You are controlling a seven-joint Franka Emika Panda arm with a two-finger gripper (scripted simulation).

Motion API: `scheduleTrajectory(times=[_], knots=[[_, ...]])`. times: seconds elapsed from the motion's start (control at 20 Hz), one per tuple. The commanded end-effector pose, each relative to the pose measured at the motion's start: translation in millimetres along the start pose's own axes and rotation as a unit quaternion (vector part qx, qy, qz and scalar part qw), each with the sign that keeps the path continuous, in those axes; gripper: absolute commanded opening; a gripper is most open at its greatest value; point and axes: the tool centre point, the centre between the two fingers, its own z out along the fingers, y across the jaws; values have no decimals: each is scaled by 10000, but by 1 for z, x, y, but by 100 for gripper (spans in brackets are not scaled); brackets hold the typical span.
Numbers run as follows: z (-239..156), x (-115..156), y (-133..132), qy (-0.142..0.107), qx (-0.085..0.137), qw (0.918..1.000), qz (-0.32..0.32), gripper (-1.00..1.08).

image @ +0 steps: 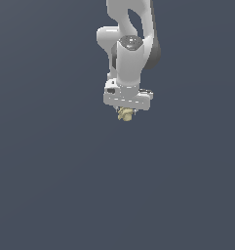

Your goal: Pick up the object and move it to a goal position.

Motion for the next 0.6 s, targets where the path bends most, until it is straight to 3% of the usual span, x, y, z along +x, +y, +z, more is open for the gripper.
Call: scheduleTrajectory(times=[0.0, 0.55], knots=[[-7, -7, -5, -2, -2, 10000, 4, -100], [-11, -9, -8, -5, 3, 10000, 5, -100]])
